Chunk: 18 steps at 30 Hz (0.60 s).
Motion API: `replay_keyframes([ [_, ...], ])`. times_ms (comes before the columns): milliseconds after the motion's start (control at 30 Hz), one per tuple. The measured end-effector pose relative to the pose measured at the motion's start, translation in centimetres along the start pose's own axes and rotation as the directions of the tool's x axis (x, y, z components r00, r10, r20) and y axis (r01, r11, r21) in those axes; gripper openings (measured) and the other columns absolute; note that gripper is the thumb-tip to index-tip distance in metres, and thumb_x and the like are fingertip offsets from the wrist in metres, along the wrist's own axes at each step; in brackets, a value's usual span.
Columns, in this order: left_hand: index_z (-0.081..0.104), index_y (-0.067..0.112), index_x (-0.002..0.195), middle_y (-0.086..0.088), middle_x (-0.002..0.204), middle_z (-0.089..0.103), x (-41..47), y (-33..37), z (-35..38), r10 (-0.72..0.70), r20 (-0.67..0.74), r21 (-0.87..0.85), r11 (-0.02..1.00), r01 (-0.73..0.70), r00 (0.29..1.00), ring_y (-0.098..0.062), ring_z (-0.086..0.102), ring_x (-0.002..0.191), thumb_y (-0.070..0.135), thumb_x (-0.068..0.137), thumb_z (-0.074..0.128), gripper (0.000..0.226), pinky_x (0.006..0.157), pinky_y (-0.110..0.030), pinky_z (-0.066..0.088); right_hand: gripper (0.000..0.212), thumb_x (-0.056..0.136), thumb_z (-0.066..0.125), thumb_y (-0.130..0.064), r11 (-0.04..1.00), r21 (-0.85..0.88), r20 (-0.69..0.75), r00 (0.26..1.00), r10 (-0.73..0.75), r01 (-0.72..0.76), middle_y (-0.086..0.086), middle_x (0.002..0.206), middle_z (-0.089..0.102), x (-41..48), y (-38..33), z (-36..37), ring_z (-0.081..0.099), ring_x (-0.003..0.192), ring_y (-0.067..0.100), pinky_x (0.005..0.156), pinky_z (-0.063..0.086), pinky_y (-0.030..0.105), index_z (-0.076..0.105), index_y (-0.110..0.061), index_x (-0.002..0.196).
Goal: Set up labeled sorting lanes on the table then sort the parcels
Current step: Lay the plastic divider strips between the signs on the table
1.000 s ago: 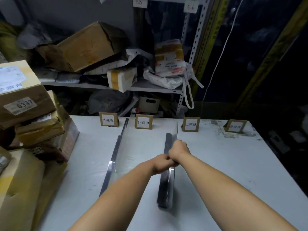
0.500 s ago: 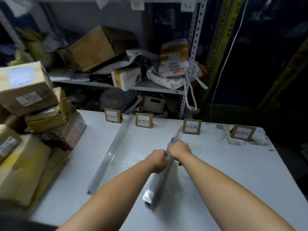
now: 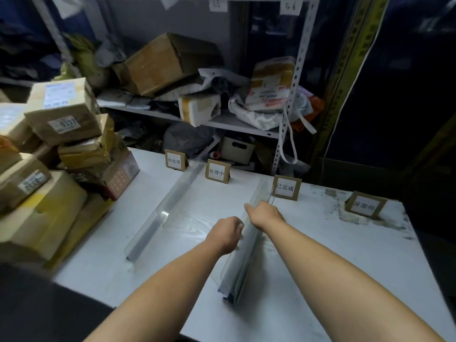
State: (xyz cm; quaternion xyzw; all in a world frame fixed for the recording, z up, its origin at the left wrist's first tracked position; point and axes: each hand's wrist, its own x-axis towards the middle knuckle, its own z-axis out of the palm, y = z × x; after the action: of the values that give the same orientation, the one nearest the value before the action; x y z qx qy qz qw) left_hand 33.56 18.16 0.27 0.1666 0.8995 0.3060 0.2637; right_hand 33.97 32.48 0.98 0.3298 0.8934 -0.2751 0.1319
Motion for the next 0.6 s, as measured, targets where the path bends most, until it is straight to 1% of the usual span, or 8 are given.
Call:
replay_keyframes([
  [133, 0.064, 0.012, 0.103, -0.003, 0.095, 0.073, 0.3, -1.0, -1.2, -0.057, -0.049, -0.043, 0.998, 0.055, 0.997, -0.022, 0.073, 0.07, 0.025, 0.103, 0.039, 0.028, 0.042, -0.021, 0.045, 0.054, 0.102, 0.046, -0.044, 0.994, -0.103, -0.012, 1.0, 0.025, -0.027, 0.02, 0.161, 0.022, -0.2, 0.2, 1.0, 0.048, 0.13, 0.038, 0.09, 0.047, 0.041, 0.051, -0.011, 0.144],
  [200, 0.065, 0.012, 0.094, -0.004, 0.095, 0.073, 0.7, -1.4, -1.7, -0.053, -0.083, 0.032, 0.998, 0.056, 0.995, -0.023, 0.072, 0.075, 0.026, 0.1, 0.041, 0.029, 0.055, -0.03, 0.056, 0.05, 0.099, 0.054, -0.036, 0.988, -0.153, -0.035, 0.999, 0.024, -0.03, 0.016, 0.168, 0.004, -0.3, -0.1, 1.0, 0.037, 0.14, 0.035, 0.09, 0.048, 0.041, 0.052, -0.013, 0.143],
  [267, 0.063, 0.011, 0.084, -0.006, 0.09, 0.071, 1.1, -1.6, -1.8, -0.032, -0.117, 0.166, 0.985, 0.051, 0.993, -0.025, 0.068, 0.076, 0.028, 0.098, 0.041, 0.031, 0.068, -0.038, 0.059, 0.049, 0.097, 0.057, -0.032, 0.981, -0.192, -0.069, 0.997, 0.028, -0.041, 0.015, 0.167, 0.003, -0.4, -0.4, 0.8, 0.029, 0.143, 0.033, 0.092, 0.049, 0.041, 0.053, -0.013, 0.142],
  [400, 0.044, 0.013, 0.066, -0.007, 0.075, 0.056, 1.1, -1.8, -1.5, -0.006, -0.147, 0.257, 0.965, 0.045, 0.989, -0.024, 0.051, 0.065, 0.02, 0.1, 0.038, 0.035, 0.051, -0.029, 0.034, 0.044, 0.097, 0.056, -0.033, 0.949, -0.309, -0.154, 0.988, 0.007, -0.055, 0.014, 0.16, 0.022, -0.6, -1.3, -0.1, 0.028, 0.139, 0.03, 0.095, 0.047, 0.036, 0.058, -0.016, 0.138],
  [433, 0.043, 0.013, 0.066, -0.008, 0.076, 0.056, 1.2, -1.8, -1.6, -0.015, -0.142, 0.248, 0.967, 0.05, 0.99, -0.024, 0.049, 0.064, 0.017, 0.099, 0.038, 0.034, 0.05, -0.03, 0.034, 0.042, 0.097, 0.056, -0.035, 0.941, -0.334, -0.18, 0.984, -0.009, -0.053, 0.013, 0.158, 0.026, -0.5, -1.5, -0.3, 0.03, 0.138, 0.03, 0.096, 0.045, 0.035, 0.06, -0.017, 0.135],
  [500, 0.059, 0.009, 0.08, -0.011, 0.09, 0.065, 1.7, -2.4, -1.7, -0.008, -0.14, 0.177, 0.984, 0.033, 0.99, -0.027, 0.059, 0.075, 0.014, 0.098, 0.037, 0.029, 0.062, -0.035, 0.05, 0.04, 0.098, 0.054, -0.038, 0.927, -0.371, -0.246, 0.968, -0.047, -0.05, 0.012, 0.153, 0.035, -0.4, -1.9, -0.5, 0.034, 0.134, 0.03, 0.1, 0.04, 0.037, 0.064, -0.017, 0.131],
  [533, 0.066, 0.008, 0.099, -0.012, 0.104, 0.068, 2.1, -2.7, -1.8, -0.001, -0.151, 0.105, 0.994, 0.017, 0.988, -0.028, 0.064, 0.087, 0.014, 0.099, 0.037, 0.03, 0.075, -0.036, 0.055, 0.039, 0.098, 0.053, -0.039, 0.92, -0.389, -0.283, 0.957, -0.066, -0.051, 0.01, 0.15, 0.039, -0.3, -2.2, -0.6, 0.036, 0.132, 0.029, 0.1, 0.038, 0.038, 0.067, -0.018, 0.127],
  [600, 0.06, 0.008, 0.132, -0.013, 0.129, 0.064, 2.4, -2.9, -2.1, 0.003, -0.164, 0.024, 1.0, 0.001, 0.986, -0.027, 0.064, 0.11, 0.013, 0.101, 0.039, 0.038, 0.093, -0.033, 0.051, 0.037, 0.099, 0.05, -0.04, 0.91, -0.41, -0.335, 0.937, -0.098, -0.051, 0.008, 0.142, 0.047, 0.1, -3.0, -0.6, 0.042, 0.126, 0.028, 0.099, 0.037, 0.039, 0.069, -0.019, 0.122],
])
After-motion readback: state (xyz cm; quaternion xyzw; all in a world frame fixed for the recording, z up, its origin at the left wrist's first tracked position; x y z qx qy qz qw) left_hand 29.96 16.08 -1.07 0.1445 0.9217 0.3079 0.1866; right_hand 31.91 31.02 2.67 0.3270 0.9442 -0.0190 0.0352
